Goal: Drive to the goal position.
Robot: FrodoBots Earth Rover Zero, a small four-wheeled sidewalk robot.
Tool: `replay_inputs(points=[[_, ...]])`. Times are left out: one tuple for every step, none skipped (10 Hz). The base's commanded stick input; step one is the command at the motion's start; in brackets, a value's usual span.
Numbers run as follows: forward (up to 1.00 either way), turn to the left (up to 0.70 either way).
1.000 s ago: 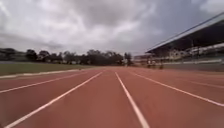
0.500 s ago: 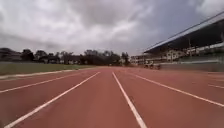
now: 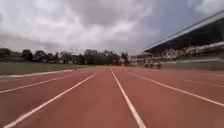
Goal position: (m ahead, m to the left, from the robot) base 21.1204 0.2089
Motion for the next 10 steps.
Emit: replay_inputs(points=[[0.6,0.0],[0.6,0.0],[0.6,0.0],[0.6,0.0],[0.6,0.0],[0.6,0.0],[0.6,0.0],[0.6,0.0],[0.6,0.0],[0.6,0.0]])
